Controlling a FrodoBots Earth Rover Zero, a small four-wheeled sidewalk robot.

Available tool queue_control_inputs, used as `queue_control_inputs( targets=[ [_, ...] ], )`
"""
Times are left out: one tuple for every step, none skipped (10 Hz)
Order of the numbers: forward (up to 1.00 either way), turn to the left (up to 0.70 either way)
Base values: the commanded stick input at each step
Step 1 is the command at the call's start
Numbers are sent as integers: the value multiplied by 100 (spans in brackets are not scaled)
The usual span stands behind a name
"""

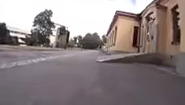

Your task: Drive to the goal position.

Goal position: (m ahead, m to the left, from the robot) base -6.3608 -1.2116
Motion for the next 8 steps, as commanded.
queue_control_inputs(
  targets=[
    [70, 0],
    [70, 0],
    [70, 0],
    [70, 0],
    [70, 0],
    [70, 0],
    [70, 0],
    [70, 0]
  ],
)
